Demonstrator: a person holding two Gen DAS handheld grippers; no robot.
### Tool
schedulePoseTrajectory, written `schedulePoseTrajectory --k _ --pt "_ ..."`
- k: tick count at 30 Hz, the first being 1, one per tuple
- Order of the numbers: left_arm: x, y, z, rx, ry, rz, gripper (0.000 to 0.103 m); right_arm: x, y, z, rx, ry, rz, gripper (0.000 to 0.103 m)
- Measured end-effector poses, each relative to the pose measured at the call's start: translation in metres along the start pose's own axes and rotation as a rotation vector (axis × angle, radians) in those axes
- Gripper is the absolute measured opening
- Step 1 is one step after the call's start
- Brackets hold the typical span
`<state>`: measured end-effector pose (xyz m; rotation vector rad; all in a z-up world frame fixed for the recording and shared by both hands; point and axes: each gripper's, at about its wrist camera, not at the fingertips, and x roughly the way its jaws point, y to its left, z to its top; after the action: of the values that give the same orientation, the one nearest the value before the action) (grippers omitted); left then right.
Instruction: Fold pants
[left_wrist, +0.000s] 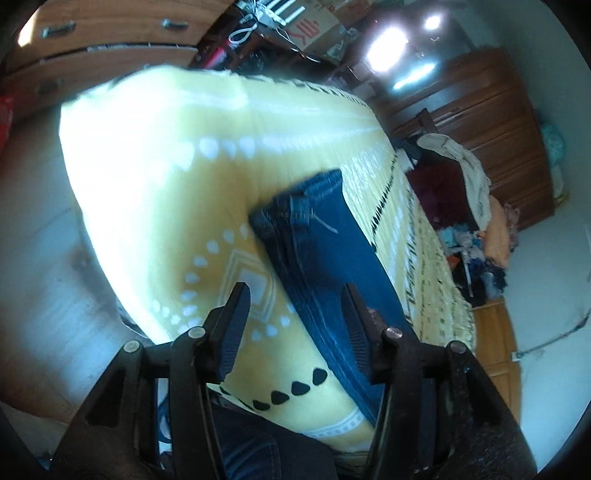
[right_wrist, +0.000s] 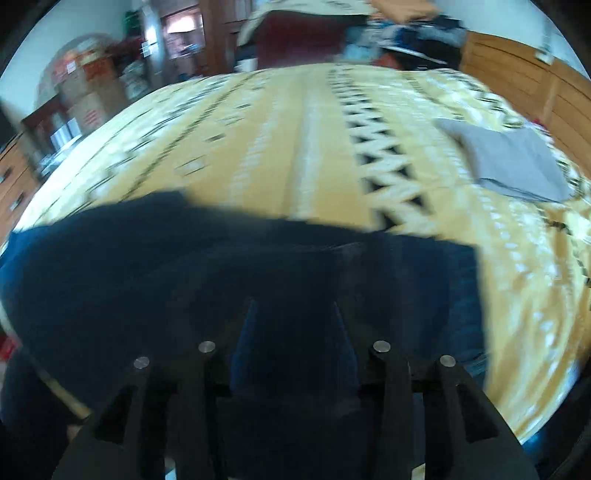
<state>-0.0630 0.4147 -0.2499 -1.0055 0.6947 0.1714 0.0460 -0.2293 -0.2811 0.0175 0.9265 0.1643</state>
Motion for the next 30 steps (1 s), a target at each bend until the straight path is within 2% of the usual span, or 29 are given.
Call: schedulePoseTrajectory --k 5,10,12,16,22,25,28,30 --pt "0.023 0.000 -0.009 0.016 0.073 -0.065 0.051 0.005 0.074 -0.009 -0.137 0.055 0.084 0.047" --pt "0.028 0.003 -0.003 -0.010 0.065 -0.105 0.052 0.001 0.111 -0.002 -0.193 0.053 0.095 0.047" --pt "0.024 -0.002 -0.001 0.012 0.060 -0.136 0.052 0.001 0.115 0.003 -0.202 0.052 0.096 0.047" --pt "0.034 0.001 0.004 0.008 0.092 -0.114 0.052 -0.002 0.126 0.003 -0.216 0.056 0.094 0.048" --pt "0.030 -0.001 0.010 0.015 0.067 -0.148 0.050 0.006 0.130 0.004 -0.223 0.071 0.106 0.048" --pt "0.027 -0.011 0.015 0.035 0.052 -0.199 0.050 0.008 0.137 0.004 -0.236 0.076 0.114 0.048" --pt "0.036 -0.010 0.013 0.034 0.066 -0.161 0.050 0.010 0.143 0.006 -0.239 0.070 0.129 0.048" --pt "0.038 -0.007 0.009 0.025 0.058 -0.173 0.050 0.011 0.147 0.007 -0.241 0.068 0.134 0.048"
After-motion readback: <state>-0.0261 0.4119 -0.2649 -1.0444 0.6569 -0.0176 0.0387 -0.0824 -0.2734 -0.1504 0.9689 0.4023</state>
